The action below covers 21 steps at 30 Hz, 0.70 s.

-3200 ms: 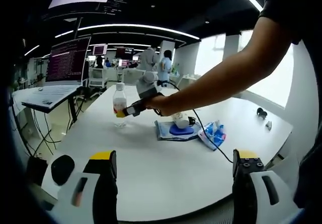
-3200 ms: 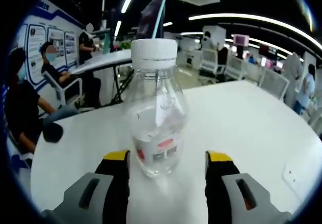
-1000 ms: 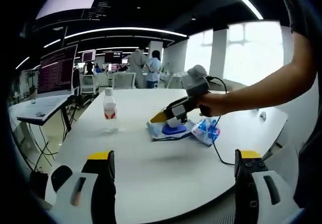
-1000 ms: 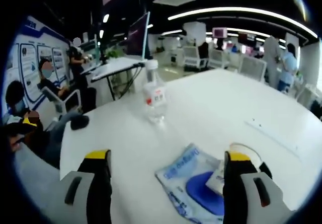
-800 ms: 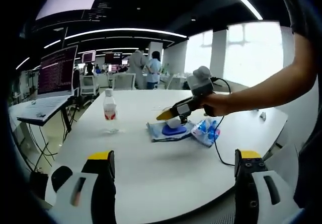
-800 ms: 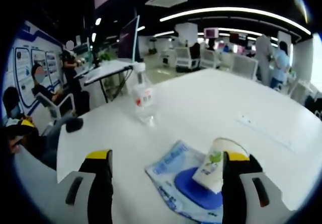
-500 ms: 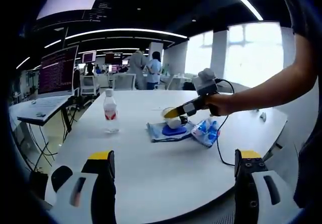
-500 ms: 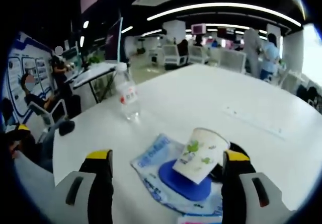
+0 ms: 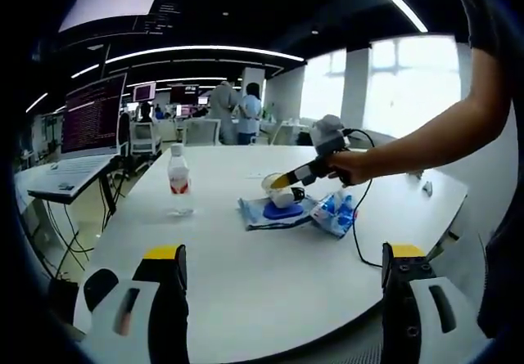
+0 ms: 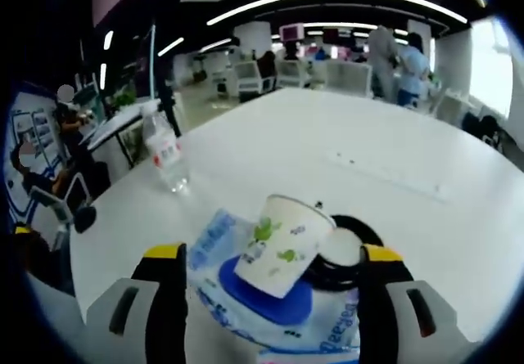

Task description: Arrange the tabletop items into an orderly group along one side of the table until the central work area is clear of visible clutter.

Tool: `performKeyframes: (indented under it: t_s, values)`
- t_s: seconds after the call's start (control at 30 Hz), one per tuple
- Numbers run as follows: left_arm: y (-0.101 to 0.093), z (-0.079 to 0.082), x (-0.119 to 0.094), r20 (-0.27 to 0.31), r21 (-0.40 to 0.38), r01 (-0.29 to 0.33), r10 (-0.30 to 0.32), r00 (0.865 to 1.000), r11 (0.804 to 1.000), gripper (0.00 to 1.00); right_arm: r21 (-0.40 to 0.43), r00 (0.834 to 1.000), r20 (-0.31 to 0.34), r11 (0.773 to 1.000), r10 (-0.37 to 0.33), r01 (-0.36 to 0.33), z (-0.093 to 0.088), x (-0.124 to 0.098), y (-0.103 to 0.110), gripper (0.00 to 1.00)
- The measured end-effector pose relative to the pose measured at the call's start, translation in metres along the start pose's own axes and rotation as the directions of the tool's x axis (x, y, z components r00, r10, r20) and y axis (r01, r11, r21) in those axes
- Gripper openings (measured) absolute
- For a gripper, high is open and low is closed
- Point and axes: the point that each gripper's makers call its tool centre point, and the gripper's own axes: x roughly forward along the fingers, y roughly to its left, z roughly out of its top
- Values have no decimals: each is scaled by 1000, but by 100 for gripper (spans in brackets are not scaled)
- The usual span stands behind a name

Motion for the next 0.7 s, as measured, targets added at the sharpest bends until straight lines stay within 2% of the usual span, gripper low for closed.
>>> performKeyframes:
  t_s: [0.33,0.5,0.7]
  values:
    - [-1,-1,0,-8,24,-2,3,1000,1000,100,47,998,-54,999,-13,15,-10,19,-15,77]
    - [-2,-2,0,-11,33,-3,4,1000,999,100,62,997,-77,998,-18,23,-16,19,-14,76]
    - [-3,-3,1,-23,70,-2,3,1000,998,100,81,995,-96,996,-34,42,-13,29,-17,70]
